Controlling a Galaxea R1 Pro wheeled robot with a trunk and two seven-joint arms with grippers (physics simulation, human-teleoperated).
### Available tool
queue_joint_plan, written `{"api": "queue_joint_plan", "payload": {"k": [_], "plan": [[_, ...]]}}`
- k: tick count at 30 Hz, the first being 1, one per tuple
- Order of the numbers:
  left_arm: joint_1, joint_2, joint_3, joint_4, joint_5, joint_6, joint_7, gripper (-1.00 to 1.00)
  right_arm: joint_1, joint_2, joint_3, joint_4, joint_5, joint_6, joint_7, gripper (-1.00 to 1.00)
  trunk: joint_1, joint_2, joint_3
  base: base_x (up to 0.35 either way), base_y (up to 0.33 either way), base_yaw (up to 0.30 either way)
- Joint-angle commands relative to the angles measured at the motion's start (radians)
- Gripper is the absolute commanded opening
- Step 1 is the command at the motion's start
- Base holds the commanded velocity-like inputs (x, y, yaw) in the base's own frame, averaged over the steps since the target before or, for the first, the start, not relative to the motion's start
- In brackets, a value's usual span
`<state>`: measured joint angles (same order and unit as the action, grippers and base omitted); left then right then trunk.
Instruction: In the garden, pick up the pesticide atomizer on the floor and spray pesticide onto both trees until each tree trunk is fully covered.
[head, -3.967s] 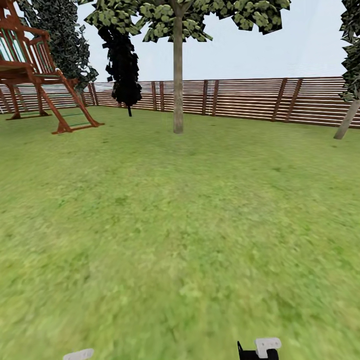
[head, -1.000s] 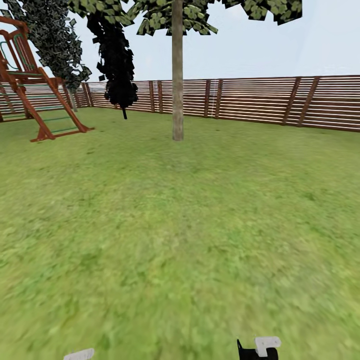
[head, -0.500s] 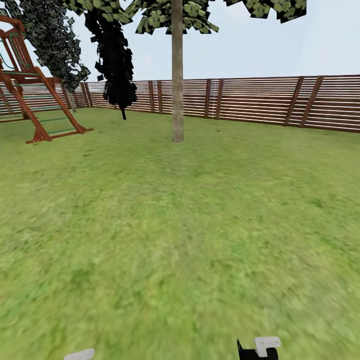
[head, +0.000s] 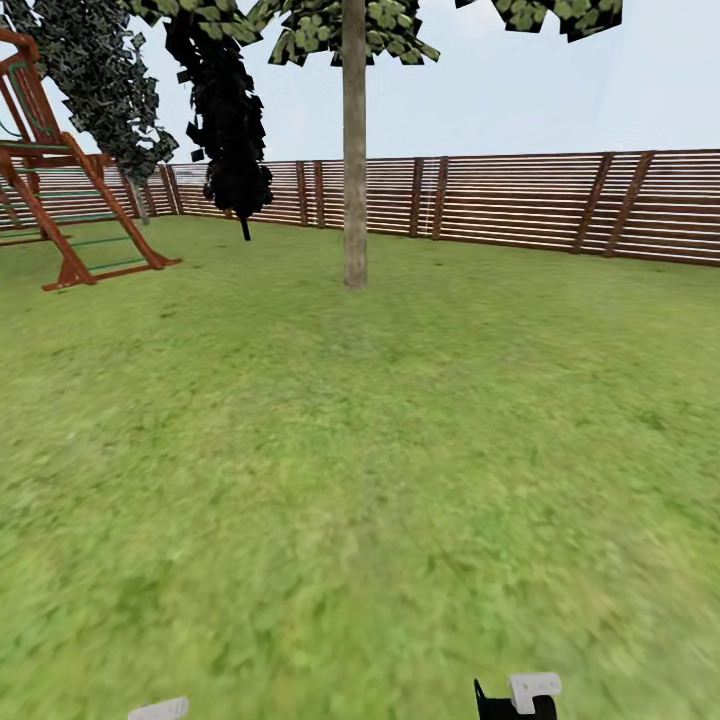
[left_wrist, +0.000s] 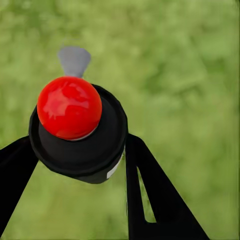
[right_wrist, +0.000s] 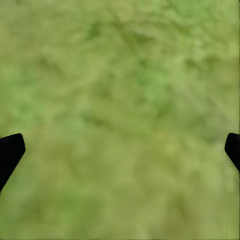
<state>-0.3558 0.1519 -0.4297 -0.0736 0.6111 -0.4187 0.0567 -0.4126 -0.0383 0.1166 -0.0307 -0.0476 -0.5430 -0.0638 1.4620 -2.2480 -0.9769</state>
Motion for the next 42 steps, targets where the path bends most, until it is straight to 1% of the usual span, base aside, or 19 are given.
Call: {"api": "queue_joint_plan", "payload": {"k": [1,42], "plan": [[0.000,0.000,0.000,0.000,0.000,0.000,0.000,-1.00,0.000,0.000,0.000,0.000,0.000,0.000,0.000,1.00,0.000,0.000,0.000,0.339,0.000,0.000],[0.000,0.003,0.000,0.000,0.000,0.000,0.000,-1.00,0.000,0.000,0.000,0.002,0.000,0.000,-0.001,1.00,0.000,0.000,0.000,0.339,0.000,0.000]]}}
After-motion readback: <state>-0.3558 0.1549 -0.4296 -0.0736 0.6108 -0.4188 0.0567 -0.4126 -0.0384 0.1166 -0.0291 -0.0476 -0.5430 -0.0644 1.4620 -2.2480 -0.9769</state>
